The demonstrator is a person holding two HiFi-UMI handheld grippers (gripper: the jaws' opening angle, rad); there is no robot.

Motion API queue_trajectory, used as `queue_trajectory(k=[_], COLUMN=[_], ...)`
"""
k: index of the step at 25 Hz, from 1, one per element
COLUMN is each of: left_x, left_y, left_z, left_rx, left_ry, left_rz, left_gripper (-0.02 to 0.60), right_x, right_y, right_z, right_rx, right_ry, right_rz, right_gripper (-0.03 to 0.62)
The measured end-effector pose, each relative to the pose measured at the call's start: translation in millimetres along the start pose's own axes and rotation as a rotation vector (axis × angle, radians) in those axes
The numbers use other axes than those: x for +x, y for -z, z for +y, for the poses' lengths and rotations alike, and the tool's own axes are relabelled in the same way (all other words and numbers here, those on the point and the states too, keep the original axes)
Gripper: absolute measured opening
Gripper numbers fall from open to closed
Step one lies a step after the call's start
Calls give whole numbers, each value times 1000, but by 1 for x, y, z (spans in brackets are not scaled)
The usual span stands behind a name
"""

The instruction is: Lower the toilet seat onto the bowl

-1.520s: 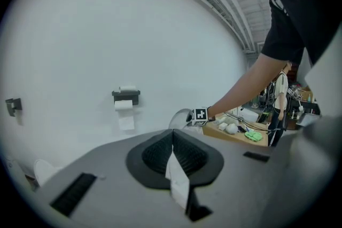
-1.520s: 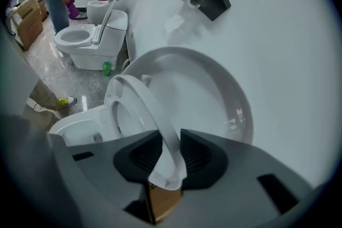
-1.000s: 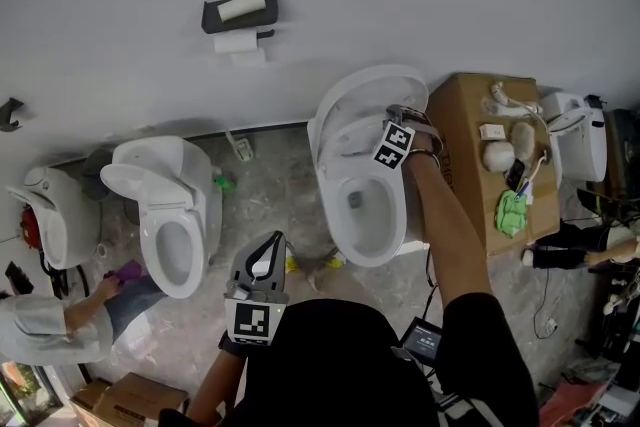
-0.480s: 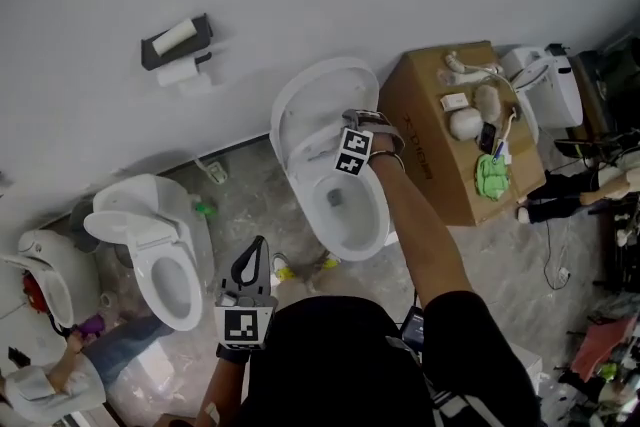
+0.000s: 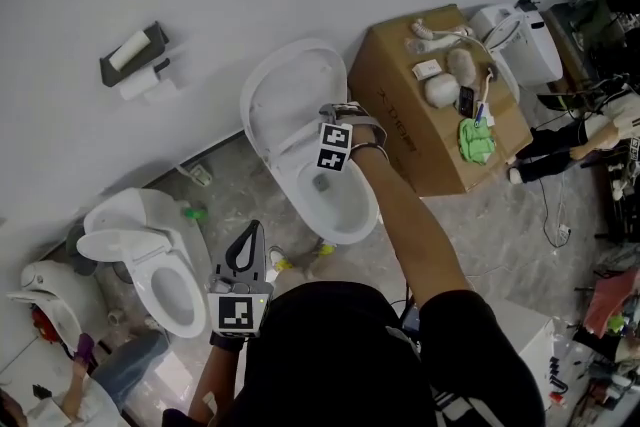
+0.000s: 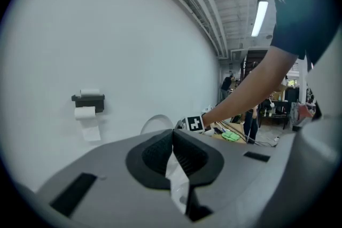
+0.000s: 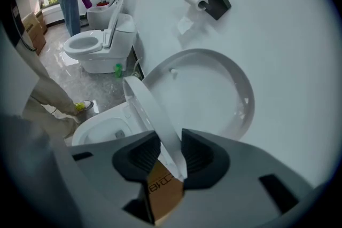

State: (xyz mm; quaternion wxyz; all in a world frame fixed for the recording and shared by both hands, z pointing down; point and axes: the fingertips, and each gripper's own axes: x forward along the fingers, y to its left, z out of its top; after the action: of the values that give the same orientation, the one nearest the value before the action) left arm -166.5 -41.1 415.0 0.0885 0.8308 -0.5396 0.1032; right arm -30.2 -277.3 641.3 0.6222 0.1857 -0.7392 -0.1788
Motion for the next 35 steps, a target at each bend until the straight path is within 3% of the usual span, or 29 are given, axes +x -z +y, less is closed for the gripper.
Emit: queue_trajectory(k=[19, 35], left_x=[-9, -13], left_y=[8, 6], left_z=[-2, -1], left_rx=[38, 38], left_ry=[-16, -37], left_rz=[42, 39], left_gripper=[12, 12], right_x=[-28, -37], right_y=[38, 56], right_z=[61, 94], right_rx=[-66, -17], right_ry=[-31, -77], right_rz=[-17, -63], right_gripper=[120, 132])
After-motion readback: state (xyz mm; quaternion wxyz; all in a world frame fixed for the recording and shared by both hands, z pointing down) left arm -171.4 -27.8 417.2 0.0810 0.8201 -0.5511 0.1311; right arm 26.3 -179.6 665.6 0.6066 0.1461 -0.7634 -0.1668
